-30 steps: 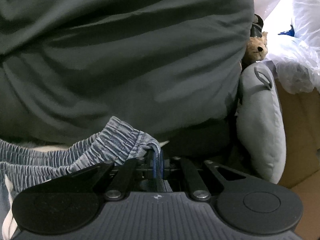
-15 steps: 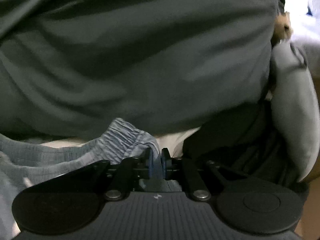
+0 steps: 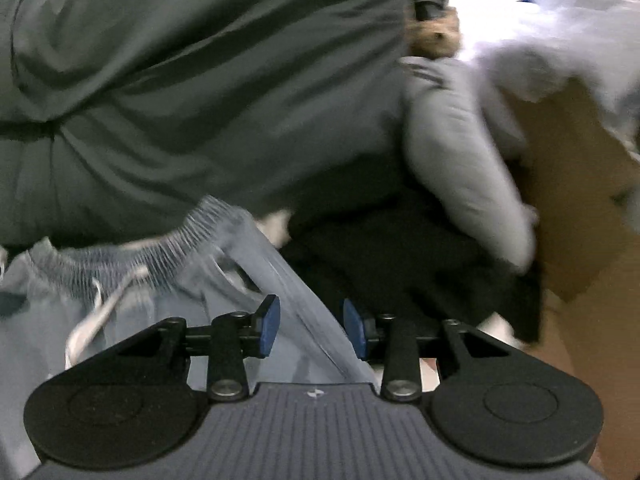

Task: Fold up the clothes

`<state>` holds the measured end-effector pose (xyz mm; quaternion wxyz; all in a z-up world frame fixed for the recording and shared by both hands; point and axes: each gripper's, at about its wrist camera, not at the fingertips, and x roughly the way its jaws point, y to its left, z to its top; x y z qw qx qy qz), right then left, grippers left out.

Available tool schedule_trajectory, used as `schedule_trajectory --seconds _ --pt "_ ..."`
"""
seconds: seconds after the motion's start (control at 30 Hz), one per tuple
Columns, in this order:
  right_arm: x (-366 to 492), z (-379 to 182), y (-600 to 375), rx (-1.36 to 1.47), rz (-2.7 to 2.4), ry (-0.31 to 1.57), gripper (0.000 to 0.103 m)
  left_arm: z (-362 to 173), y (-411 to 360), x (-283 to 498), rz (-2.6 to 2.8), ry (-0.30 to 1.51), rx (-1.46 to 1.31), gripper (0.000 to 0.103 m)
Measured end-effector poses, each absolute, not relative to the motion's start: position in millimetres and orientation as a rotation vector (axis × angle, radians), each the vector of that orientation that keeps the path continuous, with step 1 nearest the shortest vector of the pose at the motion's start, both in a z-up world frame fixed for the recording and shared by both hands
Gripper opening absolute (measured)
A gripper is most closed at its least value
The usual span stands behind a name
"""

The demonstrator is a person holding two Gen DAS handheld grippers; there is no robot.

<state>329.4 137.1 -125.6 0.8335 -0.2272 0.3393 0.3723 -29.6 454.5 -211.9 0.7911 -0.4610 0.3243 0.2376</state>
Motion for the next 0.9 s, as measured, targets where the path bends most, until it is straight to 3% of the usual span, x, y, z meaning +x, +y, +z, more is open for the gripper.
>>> schedule_trajectory --seconds 0.4,0.57,0.67,0.9 --pt "235 -21 -32 -0.350 0.626 0.746 0.052 -181 382 8 0.401 0.816 -0.867 0.061" --pt "194 2 -90 -0.350 0.593 0.756 0.052 -147 342 31 0.325 0.828 -0.775 0.062" --pt "169 14 -129 -0.301 0.567 0.749 0.052 -128 314 44 0.260 0.845 -0.738 0.069" --pt "118 15 -204 -0.200 0.478 0.748 0.055 -96 233 78 0.104 0.913 -0.628 0.070"
